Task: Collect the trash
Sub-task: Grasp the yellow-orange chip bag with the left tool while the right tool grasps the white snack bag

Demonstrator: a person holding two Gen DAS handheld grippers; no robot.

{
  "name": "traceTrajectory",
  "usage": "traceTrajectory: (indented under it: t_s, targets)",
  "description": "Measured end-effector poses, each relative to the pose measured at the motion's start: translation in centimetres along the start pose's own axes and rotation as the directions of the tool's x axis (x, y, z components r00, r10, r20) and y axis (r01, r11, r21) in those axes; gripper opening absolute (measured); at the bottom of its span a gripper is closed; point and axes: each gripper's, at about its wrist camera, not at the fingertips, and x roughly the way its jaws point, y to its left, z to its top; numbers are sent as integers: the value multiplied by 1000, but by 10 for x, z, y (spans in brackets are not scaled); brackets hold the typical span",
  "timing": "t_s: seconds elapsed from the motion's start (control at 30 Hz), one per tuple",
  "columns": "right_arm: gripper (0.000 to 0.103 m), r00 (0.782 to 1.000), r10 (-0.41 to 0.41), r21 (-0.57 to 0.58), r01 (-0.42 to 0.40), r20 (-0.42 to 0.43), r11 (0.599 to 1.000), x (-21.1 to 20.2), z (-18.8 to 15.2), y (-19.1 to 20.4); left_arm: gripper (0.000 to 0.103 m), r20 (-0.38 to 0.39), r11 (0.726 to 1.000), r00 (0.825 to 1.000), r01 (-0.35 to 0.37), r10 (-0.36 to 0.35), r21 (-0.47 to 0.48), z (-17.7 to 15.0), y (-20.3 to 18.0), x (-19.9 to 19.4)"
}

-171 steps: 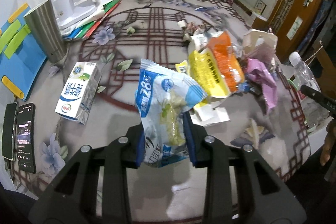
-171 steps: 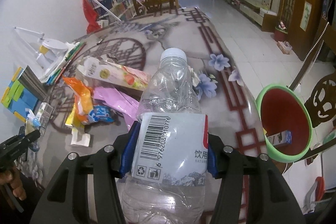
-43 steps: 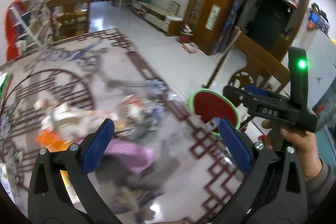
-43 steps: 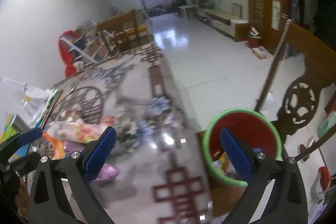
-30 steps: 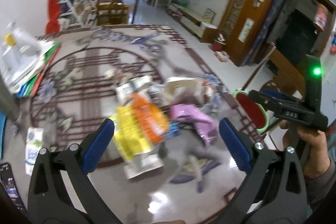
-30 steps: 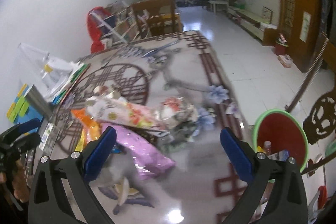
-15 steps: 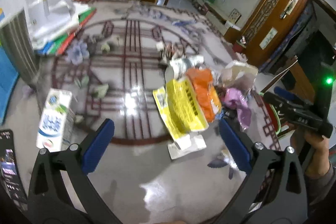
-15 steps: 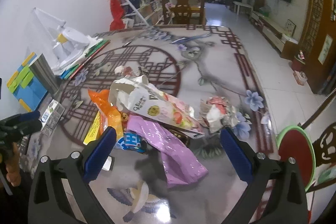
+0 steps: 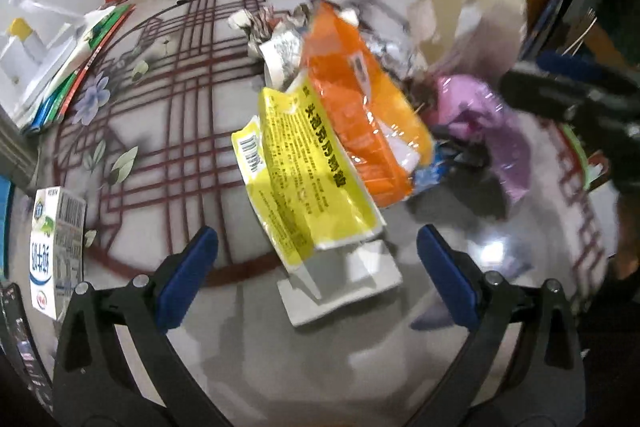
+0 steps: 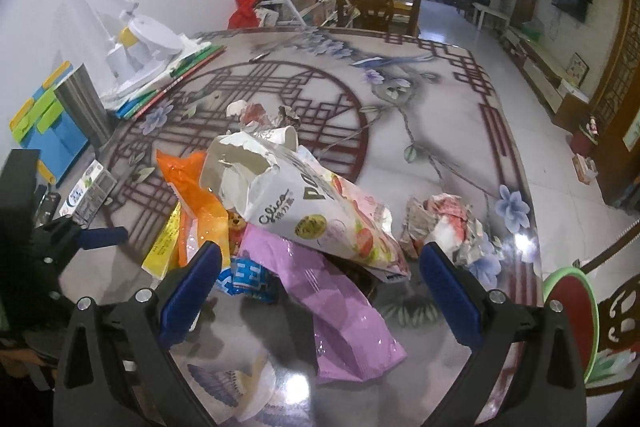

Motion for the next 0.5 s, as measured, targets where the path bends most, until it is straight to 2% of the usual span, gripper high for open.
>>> traceTrajectory:
  t_s: [0.07, 0.13, 0.23, 0.3, 0.37, 0.43, 0.5]
  targets:
    - [96, 1000, 5, -24, -5, -15, 1000, 6, 3, 3, 97, 4, 1000, 1000, -14, 14, -10, 1, 1, 5]
    - [96, 1000, -1, -57, 0, -22, 998, 11, 5, 6, 92, -1, 999, 999, -49, 49, 3, 2, 2, 11]
    - [95, 1000, 3, -76, -4, -16, 997, 15, 8, 9, 79, -13, 999, 999, -40, 40, 4, 1, 5, 17]
    - [86, 1000, 9, -85, -9, -3, 996, 16, 10, 10, 62, -18, 1000, 999, -30, 30, -6, -2, 10, 19]
    - [59, 1000, 6, -89, -6, -3, 996, 18, 11, 10, 56, -15, 1000, 1000, -20, 20, -18, -2, 12, 20]
    - [46, 1000, 0, -84, -1, -5, 996, 19, 11, 9, 51, -2, 1000, 1000, -11, 11, -29, -3, 16, 17]
    - [42, 1000, -2, -82, 2, 5, 997, 18, 11, 9, 43, 8, 999, 1000, -3, 3, -44, -3, 19, 15]
